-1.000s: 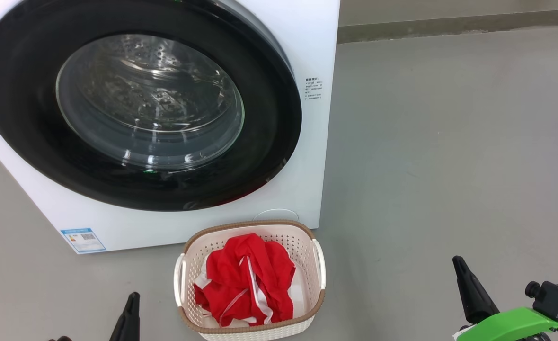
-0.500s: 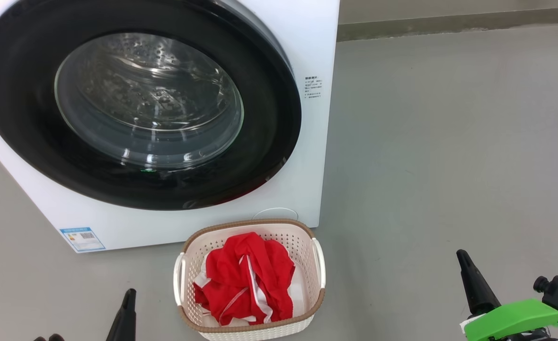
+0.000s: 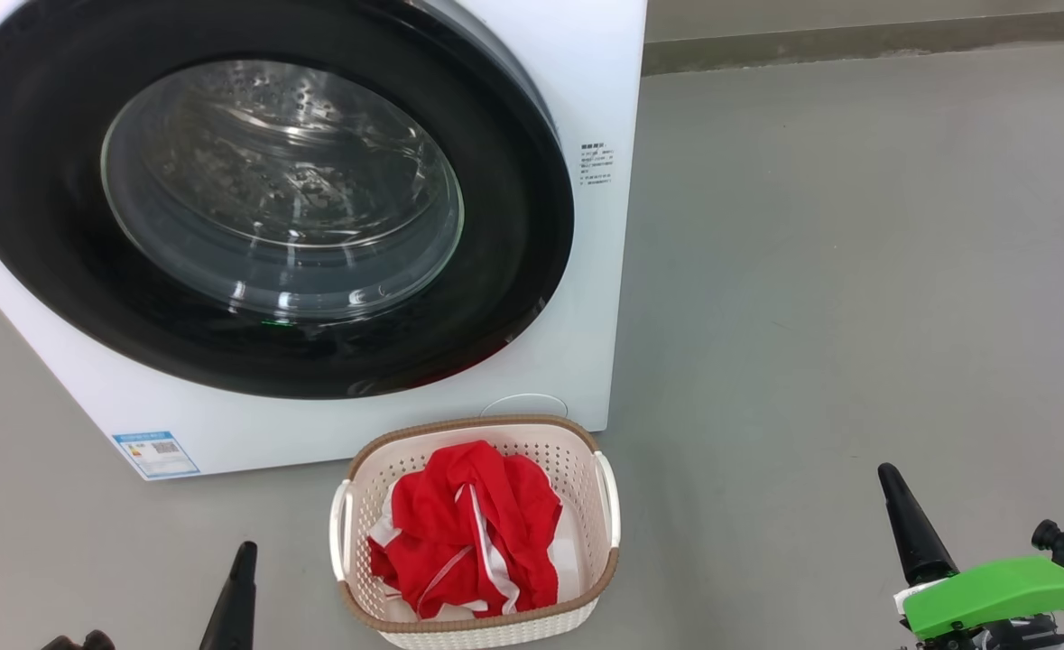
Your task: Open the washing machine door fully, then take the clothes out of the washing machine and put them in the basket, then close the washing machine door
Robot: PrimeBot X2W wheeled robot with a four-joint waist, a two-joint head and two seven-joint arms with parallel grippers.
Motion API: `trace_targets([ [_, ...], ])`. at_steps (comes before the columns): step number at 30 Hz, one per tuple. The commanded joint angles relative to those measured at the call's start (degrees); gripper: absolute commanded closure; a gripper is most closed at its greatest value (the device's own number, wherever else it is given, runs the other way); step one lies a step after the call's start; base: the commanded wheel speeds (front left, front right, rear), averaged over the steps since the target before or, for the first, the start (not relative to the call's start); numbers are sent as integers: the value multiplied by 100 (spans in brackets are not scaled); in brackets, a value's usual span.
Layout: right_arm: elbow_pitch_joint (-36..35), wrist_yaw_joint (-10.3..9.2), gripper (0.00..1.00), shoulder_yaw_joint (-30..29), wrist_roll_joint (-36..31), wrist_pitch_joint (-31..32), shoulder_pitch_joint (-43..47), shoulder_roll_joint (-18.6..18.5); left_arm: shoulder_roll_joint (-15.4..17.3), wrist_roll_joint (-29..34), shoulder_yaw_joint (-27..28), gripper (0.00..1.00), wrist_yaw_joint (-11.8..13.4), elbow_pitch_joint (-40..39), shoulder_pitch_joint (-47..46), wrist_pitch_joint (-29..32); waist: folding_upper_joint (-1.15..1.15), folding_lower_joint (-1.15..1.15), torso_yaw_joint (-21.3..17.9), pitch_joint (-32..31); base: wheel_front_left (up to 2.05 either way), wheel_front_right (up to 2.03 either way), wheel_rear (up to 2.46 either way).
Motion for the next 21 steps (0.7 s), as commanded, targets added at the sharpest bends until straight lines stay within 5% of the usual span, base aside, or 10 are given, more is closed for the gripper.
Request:
trace_targets([
  [1,-172,-3,100,3,142,24,-267,-46,55,-142,148,100,-24,-104,-269,28,0,0,0,1,0,0,0],
  [21,-194,-4,100,-191,1248,364,-395,14,42,-1393,256,100,-31,8,-477,359,0,0,-10,37,0,0,0],
])
